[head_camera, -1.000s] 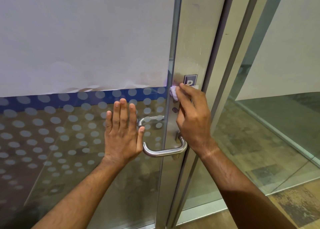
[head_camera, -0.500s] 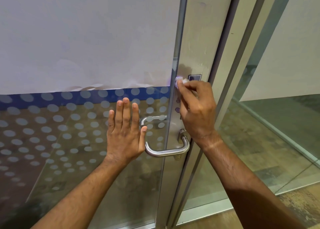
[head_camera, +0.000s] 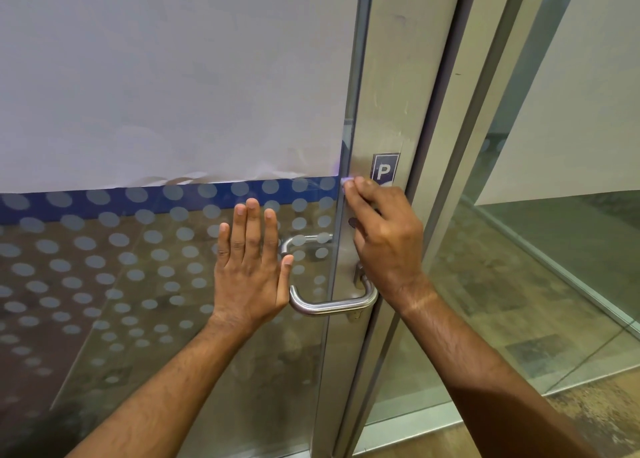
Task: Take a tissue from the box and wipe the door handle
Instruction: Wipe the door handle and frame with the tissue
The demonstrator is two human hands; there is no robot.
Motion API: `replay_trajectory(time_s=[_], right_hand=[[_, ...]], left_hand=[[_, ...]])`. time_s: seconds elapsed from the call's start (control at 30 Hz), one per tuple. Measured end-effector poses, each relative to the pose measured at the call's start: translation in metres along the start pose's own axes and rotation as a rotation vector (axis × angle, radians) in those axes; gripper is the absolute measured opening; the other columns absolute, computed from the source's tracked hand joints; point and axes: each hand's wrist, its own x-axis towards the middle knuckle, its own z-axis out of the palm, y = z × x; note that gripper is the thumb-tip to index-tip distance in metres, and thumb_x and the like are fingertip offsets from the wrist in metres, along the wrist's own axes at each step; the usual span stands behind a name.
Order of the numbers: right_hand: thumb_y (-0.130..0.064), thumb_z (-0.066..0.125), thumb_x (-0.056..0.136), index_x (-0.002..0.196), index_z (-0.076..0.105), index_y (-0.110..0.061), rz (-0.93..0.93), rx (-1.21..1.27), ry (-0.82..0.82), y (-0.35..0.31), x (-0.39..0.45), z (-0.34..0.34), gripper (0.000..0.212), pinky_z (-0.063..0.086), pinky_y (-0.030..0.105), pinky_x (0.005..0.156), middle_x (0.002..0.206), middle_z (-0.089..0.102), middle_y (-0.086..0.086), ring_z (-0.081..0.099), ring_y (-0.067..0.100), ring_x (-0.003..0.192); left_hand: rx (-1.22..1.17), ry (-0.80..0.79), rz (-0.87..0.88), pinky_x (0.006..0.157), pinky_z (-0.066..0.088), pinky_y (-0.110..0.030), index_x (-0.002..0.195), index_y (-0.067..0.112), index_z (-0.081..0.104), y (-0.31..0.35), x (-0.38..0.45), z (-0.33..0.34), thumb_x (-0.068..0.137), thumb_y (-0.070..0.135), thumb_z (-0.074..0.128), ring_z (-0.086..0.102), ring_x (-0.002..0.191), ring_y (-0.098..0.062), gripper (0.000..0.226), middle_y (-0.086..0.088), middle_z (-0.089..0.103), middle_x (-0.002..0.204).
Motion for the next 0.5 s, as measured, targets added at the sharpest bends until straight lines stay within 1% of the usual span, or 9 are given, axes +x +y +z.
replay_trajectory(time_s=[0.1,0.2,0.27,0.3,0.4,0.5], right_hand=[[0.005,0.071,0.079,0.112,0.069,0.003,0.018,-0.004,-0.02,0.003,0.0,-0.001,0.032,0.059,0.033,0.076,0.103,0.072,0.017,0.068,0.031,0.087],[0.007,0.068,0.081,0.118,0.066,0.003,0.07,-0.014,-0.04,-0.001,0.006,0.001,0.038,0.052,0.028,0.084,0.109,0.069,0.017,0.065,0.03,0.097],[0.005,0.065,0.081,0.124,0.061,0.005,0.085,-0.006,-0.087,-0.005,-0.001,0.002,0.043,0.05,0.028,0.089,0.117,0.065,0.02,0.062,0.032,0.104],[0.004,0.065,0.081,0.125,0.059,0.006,0.091,0.002,-0.112,-0.007,-0.006,0.002,0.044,0.051,0.029,0.089,0.118,0.064,0.021,0.062,0.033,0.105],[-0.001,0.069,0.084,0.121,0.063,0.005,0.1,0.005,-0.099,-0.005,-0.006,0.001,0.038,0.055,0.031,0.083,0.113,0.067,0.019,0.064,0.031,0.099],[-0.003,0.06,0.089,0.117,0.066,0.003,0.075,-0.006,-0.051,-0.003,0.004,0.002,0.029,0.056,0.032,0.082,0.108,0.069,0.017,0.065,0.03,0.096]], left_hand=[[-0.001,0.003,0.002,0.122,-0.014,-0.041,0.153,0.008,-0.018,0.0,0.0,0.0,0.09,0.042,0.049,-0.024,0.149,-0.025,0.098,-0.011,-0.033,0.159],[-0.01,-0.003,-0.005,0.122,-0.015,-0.041,0.153,0.008,-0.018,0.0,0.001,0.0,0.09,0.042,0.048,-0.025,0.149,-0.024,0.097,-0.01,-0.033,0.159],[-0.014,-0.001,-0.004,0.122,-0.015,-0.041,0.153,0.008,-0.017,0.0,0.0,0.0,0.091,0.042,0.047,-0.024,0.149,-0.025,0.096,-0.01,-0.032,0.159],[-0.015,0.001,-0.001,0.122,-0.014,-0.041,0.153,0.008,-0.017,0.0,-0.001,0.0,0.091,0.042,0.046,-0.024,0.149,-0.025,0.095,-0.01,-0.032,0.159],[-0.022,-0.006,-0.005,0.122,-0.014,-0.041,0.153,0.009,-0.017,0.0,0.0,-0.001,0.091,0.042,0.046,-0.024,0.149,-0.024,0.095,-0.01,-0.032,0.159],[-0.024,0.006,-0.002,0.122,-0.014,-0.041,0.153,0.009,-0.017,0.0,0.0,-0.001,0.091,0.043,0.043,-0.024,0.149,-0.025,0.094,-0.01,-0.032,0.159]])
